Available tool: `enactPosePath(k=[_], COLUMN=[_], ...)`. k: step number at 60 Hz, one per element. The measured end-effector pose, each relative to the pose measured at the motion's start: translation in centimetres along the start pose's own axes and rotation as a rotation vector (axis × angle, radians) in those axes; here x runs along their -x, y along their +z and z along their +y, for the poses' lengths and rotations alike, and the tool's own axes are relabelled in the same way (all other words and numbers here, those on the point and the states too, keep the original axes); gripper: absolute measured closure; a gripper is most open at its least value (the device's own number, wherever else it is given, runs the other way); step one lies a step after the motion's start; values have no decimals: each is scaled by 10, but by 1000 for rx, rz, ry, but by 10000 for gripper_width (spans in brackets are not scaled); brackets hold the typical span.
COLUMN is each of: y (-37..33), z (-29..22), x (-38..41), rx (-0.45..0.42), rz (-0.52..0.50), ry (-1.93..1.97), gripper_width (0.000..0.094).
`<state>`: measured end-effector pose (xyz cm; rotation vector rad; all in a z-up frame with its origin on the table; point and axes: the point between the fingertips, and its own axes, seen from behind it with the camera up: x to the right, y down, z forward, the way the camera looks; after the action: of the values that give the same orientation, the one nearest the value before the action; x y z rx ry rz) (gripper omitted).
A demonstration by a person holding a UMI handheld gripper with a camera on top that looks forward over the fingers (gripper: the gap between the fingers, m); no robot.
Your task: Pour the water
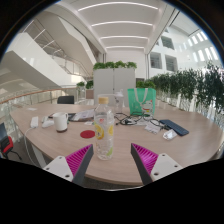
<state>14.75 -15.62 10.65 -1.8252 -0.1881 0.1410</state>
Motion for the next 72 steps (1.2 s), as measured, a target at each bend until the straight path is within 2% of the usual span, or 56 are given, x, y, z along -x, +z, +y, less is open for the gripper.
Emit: enactPosePath(k=[17, 20, 22, 32, 38, 42, 43, 48, 58, 59, 66, 72], y=[134, 147, 156, 162, 170, 173, 174, 173, 186, 196, 210, 248], z=[-10, -18, -18, -20, -14, -17, -18, -56, -188, -182, -242, -231], x=[30, 30, 30, 25, 30, 34, 32, 21, 4, 15, 41, 91], rx=[-57, -80, -81, -101, -19, 62, 69, 88, -11, -24, -22, 27], rz=[-25, -17, -20, 30, 34, -5, -19, -8, 103, 117, 172, 228], ry=[-3, -12, -19, 36, 37, 75, 77, 6, -252, -291, -575, -896], gripper_width=[116, 199, 394, 470, 553, 567, 600, 604, 607, 606, 605, 605])
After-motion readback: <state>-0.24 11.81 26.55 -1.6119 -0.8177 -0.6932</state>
